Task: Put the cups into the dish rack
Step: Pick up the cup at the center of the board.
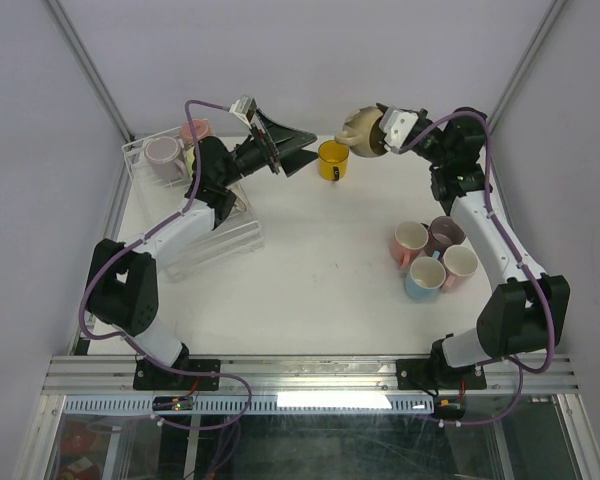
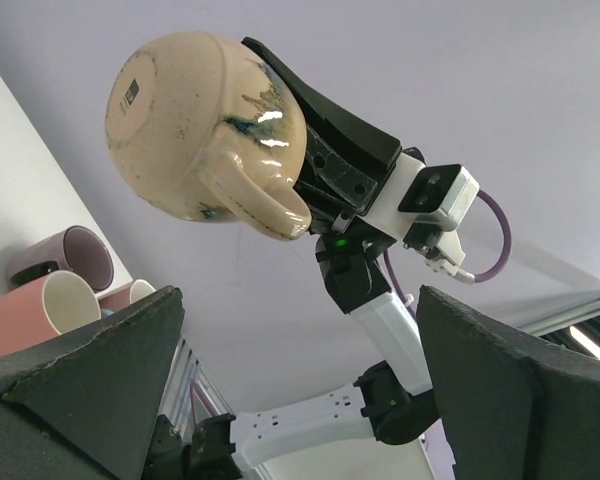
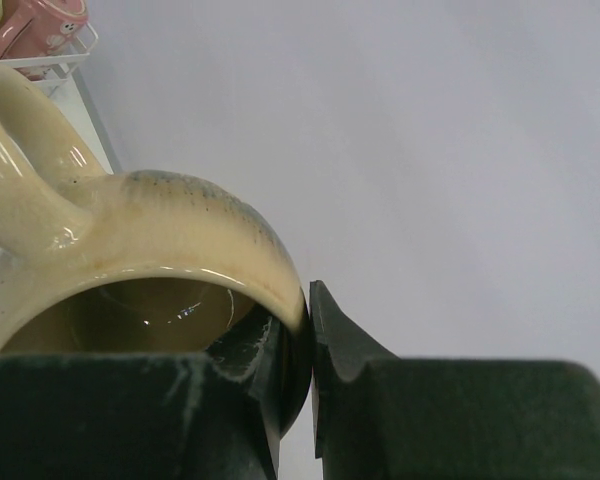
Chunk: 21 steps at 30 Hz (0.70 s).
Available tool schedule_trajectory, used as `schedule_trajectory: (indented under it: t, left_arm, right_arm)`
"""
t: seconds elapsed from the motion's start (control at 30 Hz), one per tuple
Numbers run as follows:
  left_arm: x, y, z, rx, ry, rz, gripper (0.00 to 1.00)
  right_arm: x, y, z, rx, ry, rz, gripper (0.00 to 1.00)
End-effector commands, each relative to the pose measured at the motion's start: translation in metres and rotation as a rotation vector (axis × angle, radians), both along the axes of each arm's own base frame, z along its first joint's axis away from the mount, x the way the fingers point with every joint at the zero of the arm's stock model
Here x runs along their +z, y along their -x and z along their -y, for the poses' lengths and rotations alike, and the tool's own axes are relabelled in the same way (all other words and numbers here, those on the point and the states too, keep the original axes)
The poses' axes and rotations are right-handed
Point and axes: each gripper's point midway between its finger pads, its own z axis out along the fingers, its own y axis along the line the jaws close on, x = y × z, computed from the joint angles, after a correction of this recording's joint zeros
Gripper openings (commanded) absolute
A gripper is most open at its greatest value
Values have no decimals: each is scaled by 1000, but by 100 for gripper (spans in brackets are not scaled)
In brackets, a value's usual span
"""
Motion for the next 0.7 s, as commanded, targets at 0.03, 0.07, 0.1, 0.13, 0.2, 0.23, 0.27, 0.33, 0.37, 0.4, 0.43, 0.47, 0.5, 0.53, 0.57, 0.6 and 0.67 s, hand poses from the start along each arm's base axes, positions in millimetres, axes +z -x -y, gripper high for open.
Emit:
schedule_trajectory:
  t: [0.03,0.07,0.1,0.13,0.2,0.23,0.27,0.33,0.37,0.4,0.43,0.47,0.5,0.53,0.57,0.6,0.67]
  left_arm:
    - [33,15,1,-38,55,106,99]
    - [33,16,2,-39,56,107,99]
    - [33,15,1,-40,57,107,99]
    - [33,16,2,-41,57,107,99]
    - [33,16,2,-44,58,106,99]
    - [34,16,2,-46,61,107,99]
    - [35,17,2,-47,64,111,99]
    - [35,17,2,-50,69,112,98]
    - [36,18,2,-51,72,114,98]
    - [37,18,2,-53,76,114,98]
    - [37,18,2,-53,79,118,98]
    - [38,19,2,-56,82,119,98]
    - [38,20,2,-58,85,119,98]
    - [38,21,2,-61,90,121,98]
    - [39,22,1,-64,96,123,98]
    - [39,23,1,-68,99,122,98]
    - [39,25,0,-75,104,125,98]
  right_arm:
    - [80,36,-2,23,-23,264,0]
    - [80,37,-3,25,-22,266,0]
    - [81,37,-4,27,-21,270,0]
    - [80,38,-5,29,-20,270,0]
    - [81,38,-7,32,-17,274,0]
    - [81,39,-7,35,-16,277,0]
    - [81,39,-9,37,-13,279,0]
    - [81,40,-10,41,-8,284,0]
    - [81,40,-11,42,-8,287,0]
    - [82,41,-12,43,-8,289,0]
    - [82,41,-13,44,-8,289,0]
    - [83,41,-14,45,-10,290,0]
    - [85,42,-14,45,-11,293,0]
    - [86,43,-15,46,-12,295,0]
    - [86,43,-15,46,-13,296,0]
    - [87,43,-16,45,-12,299,0]
    - [89,44,-16,43,-12,307,0]
